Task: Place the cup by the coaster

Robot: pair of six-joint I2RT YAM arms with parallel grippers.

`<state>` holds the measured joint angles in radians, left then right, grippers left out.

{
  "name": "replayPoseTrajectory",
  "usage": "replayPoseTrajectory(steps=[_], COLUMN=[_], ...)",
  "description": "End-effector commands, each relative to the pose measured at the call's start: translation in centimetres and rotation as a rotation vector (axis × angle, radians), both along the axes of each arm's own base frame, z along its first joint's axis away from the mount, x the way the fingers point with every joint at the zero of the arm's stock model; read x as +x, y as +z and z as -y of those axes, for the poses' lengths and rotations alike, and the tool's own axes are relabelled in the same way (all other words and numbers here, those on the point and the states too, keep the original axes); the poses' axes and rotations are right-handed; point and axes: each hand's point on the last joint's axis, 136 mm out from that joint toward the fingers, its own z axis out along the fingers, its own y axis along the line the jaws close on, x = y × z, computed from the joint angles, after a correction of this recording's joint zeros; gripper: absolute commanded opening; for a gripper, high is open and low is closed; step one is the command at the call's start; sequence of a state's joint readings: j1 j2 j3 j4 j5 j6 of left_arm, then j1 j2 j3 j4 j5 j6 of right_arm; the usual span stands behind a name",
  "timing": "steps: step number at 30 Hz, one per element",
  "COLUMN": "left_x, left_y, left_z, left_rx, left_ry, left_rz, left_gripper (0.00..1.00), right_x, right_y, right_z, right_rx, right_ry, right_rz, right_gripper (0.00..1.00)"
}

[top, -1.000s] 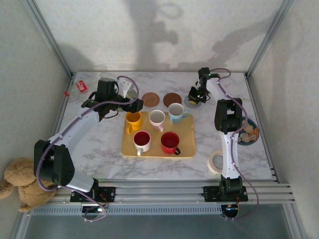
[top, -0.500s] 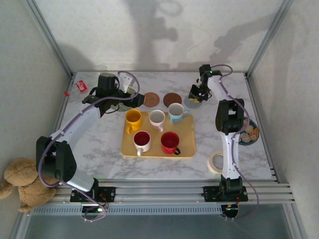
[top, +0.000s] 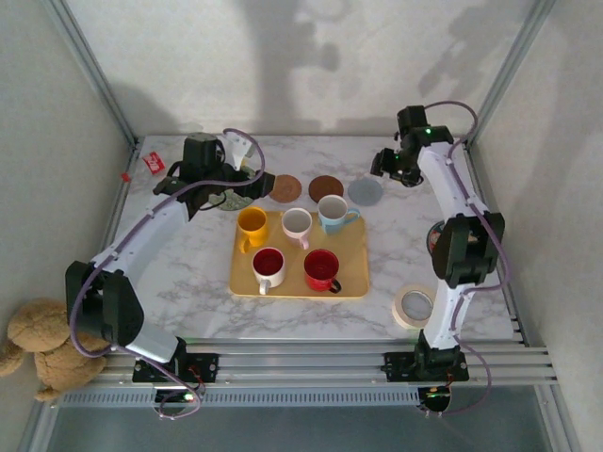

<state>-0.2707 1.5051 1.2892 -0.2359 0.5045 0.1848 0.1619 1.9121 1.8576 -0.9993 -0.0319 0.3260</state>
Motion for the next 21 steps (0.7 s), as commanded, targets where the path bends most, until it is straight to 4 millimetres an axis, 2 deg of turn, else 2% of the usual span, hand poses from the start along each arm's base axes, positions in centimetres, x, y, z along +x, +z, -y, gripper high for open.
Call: replayPoseTrajectory(steps=[1,4,6,9,13,17,21], left_x=[-1.1,-1.9,-2.6,-3.7,-4.8,-5.9,-7.1], left_y=[2.9,3.0,3.2,2.8,2.3,1.7,0.1], left_z=[1.0,1.5,1.8,2.2,2.5,3.3,4.1], left_rx=[-0.012,-0.015,-0.017,-0.021,-0.02,-0.026,-0.025], left_ry=[-0.05,-0.07,-0.082,-0.1,-0.118,-0.144,-0.169], left_rz=[0.078,0.083,0.09,0.091,0.079,0.067,0.039], left_gripper=[1.0,1.0,1.0,1.0,1.0,1.0,1.0], right_x=[-1.9,-3.9,-5.1,-7.0,-9.4,-11.5,-13.5], right_y=[1.1,1.9,2.6,3.3,2.9,1.0,-1.6], right_z=[2.2,3.5,4.2,5.5,7.8,9.4,10.9], right_rx=[-0.089,-0.141,-0.161,-0.188,-0.183,-0.16,-0.154], right_ry=[-0.036,-0.046,-0.056,-0.082,-0.157,-0.216,-0.268], right_rz=[0.021,0.029,0.047,0.063,0.05,-0.015,-0.097], right_gripper=[0.75,0.86,0.99,0.99,0.99,0.99,0.99])
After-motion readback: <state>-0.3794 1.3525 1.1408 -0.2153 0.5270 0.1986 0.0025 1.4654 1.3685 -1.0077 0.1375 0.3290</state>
